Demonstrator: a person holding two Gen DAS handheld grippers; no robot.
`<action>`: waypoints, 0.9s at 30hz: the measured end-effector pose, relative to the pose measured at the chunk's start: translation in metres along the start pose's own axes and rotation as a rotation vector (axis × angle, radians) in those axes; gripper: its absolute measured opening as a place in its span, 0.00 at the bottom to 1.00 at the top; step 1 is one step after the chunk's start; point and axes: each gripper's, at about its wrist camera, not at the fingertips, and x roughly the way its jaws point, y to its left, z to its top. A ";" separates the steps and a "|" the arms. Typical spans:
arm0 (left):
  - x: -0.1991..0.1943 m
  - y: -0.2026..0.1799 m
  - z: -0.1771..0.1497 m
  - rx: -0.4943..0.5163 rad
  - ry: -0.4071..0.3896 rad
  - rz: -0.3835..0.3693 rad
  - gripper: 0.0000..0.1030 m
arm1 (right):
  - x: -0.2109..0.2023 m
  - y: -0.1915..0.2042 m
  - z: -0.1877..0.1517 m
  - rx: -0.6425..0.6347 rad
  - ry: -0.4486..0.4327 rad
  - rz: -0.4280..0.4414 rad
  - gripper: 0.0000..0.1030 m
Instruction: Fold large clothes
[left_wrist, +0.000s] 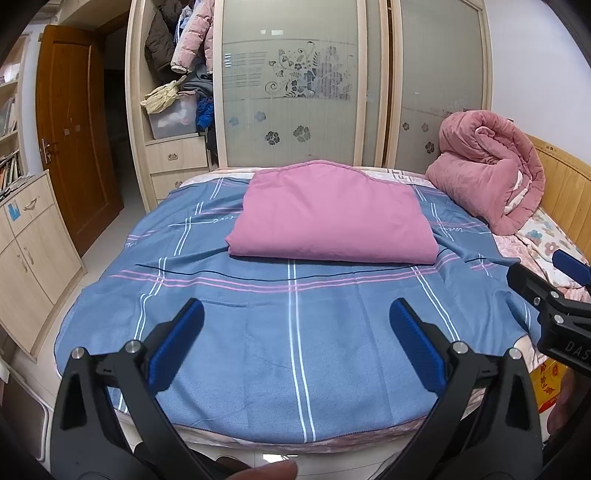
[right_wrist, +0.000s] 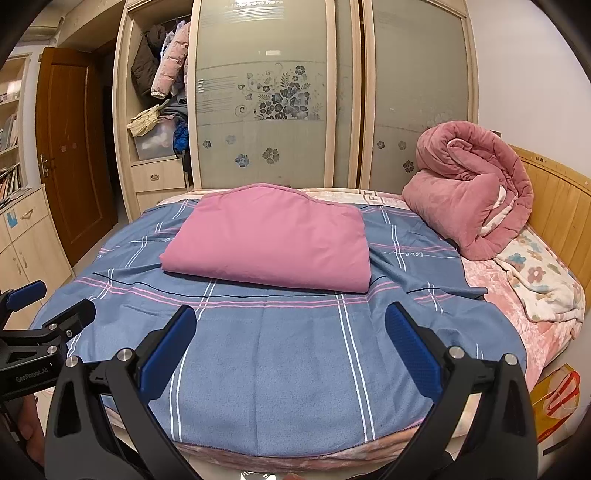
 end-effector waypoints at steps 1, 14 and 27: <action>0.000 0.000 0.000 0.002 0.000 -0.001 0.98 | 0.000 0.000 0.000 0.000 0.001 0.001 0.99; 0.000 0.000 -0.001 0.005 -0.001 -0.005 0.98 | 0.001 -0.001 -0.001 0.005 0.004 0.003 0.99; 0.001 -0.001 -0.002 0.004 -0.001 -0.003 0.98 | 0.001 -0.001 -0.001 0.006 0.004 0.003 0.99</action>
